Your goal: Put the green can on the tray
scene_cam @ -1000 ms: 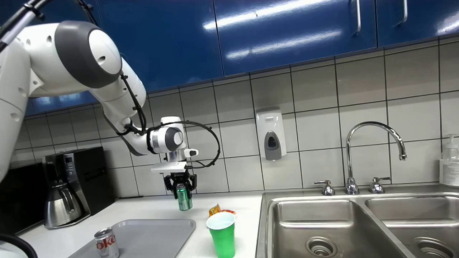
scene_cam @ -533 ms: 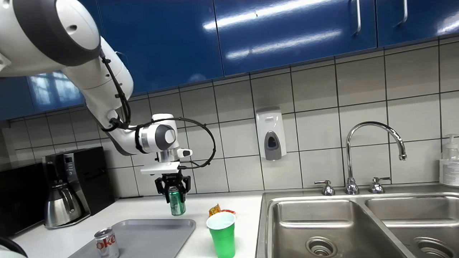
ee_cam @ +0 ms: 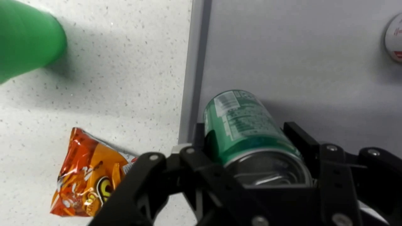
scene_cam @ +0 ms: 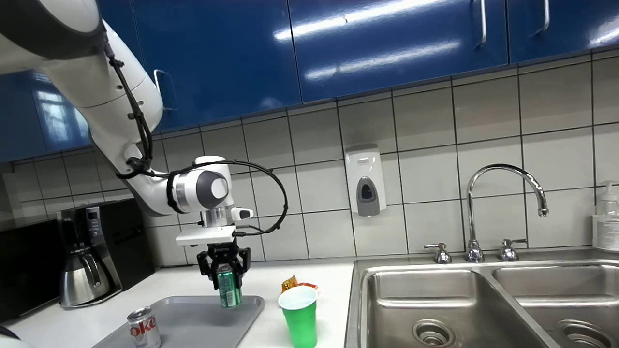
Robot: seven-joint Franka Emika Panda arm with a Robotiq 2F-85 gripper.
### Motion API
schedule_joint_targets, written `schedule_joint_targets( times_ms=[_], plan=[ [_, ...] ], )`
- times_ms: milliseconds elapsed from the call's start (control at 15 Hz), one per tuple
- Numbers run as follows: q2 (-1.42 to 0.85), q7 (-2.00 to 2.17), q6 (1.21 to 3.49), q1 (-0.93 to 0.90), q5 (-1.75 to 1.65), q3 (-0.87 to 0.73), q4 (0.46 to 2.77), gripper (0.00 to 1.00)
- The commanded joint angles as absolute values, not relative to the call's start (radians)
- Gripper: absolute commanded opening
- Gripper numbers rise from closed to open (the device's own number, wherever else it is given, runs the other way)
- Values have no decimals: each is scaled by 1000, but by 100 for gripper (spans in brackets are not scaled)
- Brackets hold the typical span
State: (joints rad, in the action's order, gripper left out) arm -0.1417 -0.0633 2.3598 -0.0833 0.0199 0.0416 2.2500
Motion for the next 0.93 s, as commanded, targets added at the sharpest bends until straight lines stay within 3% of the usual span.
schedule_joint_targets(
  times_ms=[0,867],
  plan=[
    [-64,-96,2398,-72,9,52,2353,39],
    [-15,-145,2523,-81,-1,65,2508,39]
  ],
)
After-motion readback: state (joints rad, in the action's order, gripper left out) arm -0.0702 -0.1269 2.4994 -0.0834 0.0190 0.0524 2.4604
